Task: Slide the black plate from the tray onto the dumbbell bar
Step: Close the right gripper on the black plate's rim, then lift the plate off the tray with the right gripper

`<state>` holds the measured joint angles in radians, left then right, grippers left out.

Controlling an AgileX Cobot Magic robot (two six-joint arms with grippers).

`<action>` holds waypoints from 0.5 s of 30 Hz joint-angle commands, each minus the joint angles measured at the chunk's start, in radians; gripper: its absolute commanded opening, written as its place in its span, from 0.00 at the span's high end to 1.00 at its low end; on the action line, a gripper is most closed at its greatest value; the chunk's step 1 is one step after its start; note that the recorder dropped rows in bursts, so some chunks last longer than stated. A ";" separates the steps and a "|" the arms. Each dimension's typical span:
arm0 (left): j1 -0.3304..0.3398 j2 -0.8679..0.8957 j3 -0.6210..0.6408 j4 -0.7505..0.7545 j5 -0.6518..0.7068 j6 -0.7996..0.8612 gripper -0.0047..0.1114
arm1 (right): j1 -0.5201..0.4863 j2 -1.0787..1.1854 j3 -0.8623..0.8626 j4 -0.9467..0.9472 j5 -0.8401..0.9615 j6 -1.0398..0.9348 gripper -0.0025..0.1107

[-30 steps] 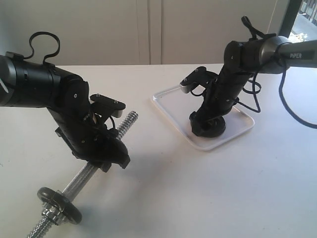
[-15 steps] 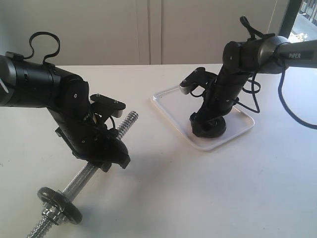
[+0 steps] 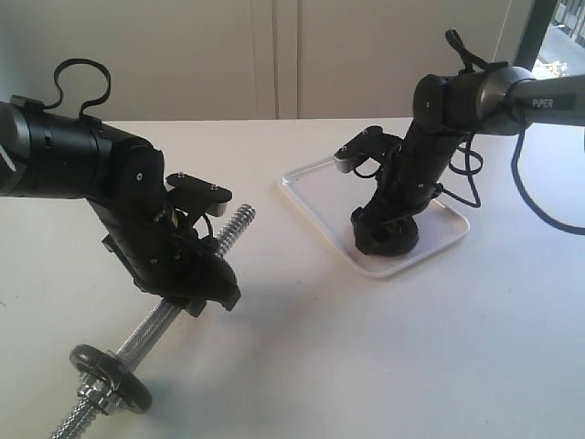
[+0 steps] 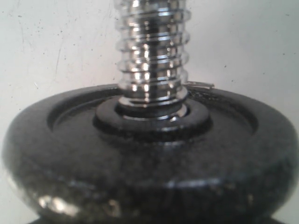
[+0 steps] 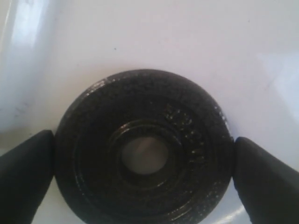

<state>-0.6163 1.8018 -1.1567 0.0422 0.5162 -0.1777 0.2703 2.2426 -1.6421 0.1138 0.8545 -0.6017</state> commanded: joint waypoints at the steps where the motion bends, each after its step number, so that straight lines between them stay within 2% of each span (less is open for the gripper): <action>1: -0.004 -0.045 -0.009 -0.015 -0.042 -0.003 0.96 | -0.004 0.056 0.026 -0.033 0.095 0.019 0.17; 4: -0.004 -0.045 -0.009 -0.015 -0.044 -0.003 0.96 | -0.002 0.056 0.026 -0.063 0.111 0.048 0.22; 7: -0.004 -0.045 -0.009 -0.015 -0.044 -0.003 0.96 | -0.002 0.056 0.026 -0.084 0.113 0.086 0.33; 9: -0.004 -0.045 -0.009 -0.015 -0.044 -0.003 0.96 | -0.002 0.056 0.026 -0.114 0.108 0.117 0.47; 13: -0.004 -0.045 -0.009 -0.015 -0.044 -0.003 0.96 | -0.002 0.052 0.014 -0.153 0.056 0.171 0.84; 15: -0.004 -0.045 -0.009 -0.015 -0.050 -0.003 0.96 | -0.002 0.041 -0.001 -0.155 0.031 0.216 0.98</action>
<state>-0.6163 1.8018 -1.1552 0.0422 0.5123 -0.1777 0.2739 2.2426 -1.6530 0.0575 0.8868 -0.4426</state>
